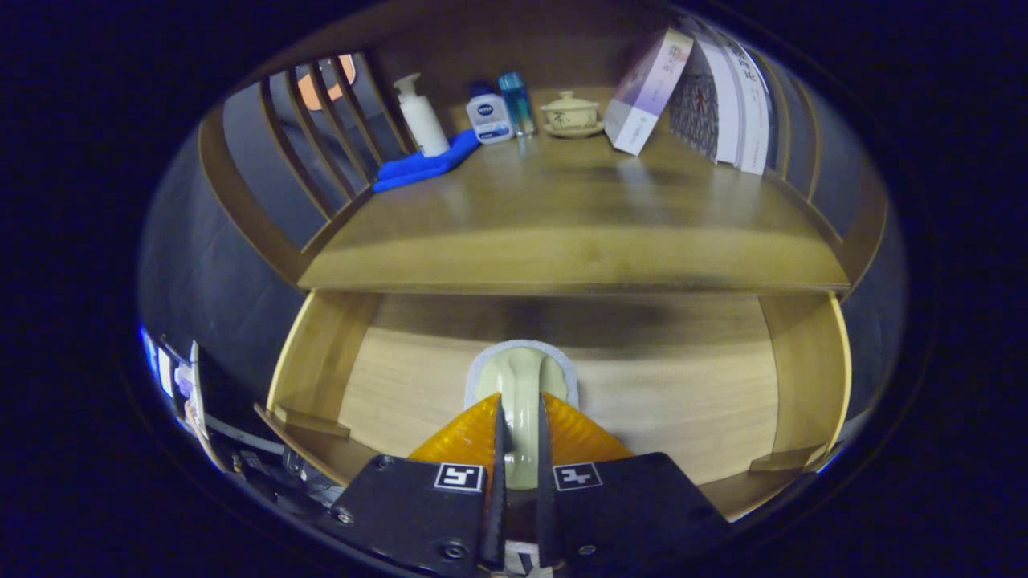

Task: Pull open the drawer, take out the items inside it, and place them on the countertop above the cabinet.

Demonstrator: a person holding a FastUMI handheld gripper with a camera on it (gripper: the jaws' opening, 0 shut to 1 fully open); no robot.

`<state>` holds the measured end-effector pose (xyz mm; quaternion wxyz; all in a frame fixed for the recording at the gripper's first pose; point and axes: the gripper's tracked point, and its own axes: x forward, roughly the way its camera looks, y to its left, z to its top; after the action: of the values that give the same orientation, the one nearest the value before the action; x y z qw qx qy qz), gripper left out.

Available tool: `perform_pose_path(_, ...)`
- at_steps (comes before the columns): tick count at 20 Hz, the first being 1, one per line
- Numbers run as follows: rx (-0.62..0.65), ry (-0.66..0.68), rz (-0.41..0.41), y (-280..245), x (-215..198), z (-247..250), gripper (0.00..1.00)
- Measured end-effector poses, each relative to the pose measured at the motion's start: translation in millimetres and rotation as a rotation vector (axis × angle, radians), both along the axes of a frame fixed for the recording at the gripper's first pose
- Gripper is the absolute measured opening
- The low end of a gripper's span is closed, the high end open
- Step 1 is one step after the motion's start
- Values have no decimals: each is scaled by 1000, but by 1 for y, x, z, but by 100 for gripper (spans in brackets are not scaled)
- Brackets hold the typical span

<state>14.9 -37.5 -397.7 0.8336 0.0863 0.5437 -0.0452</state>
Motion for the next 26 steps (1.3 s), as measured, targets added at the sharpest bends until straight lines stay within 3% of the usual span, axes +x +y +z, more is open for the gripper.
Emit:
perform_pose_path(12,-35,-189,23,8,26,87,19)
perform_pose_path(26,-106,-237,-50,-27,96,96,18)
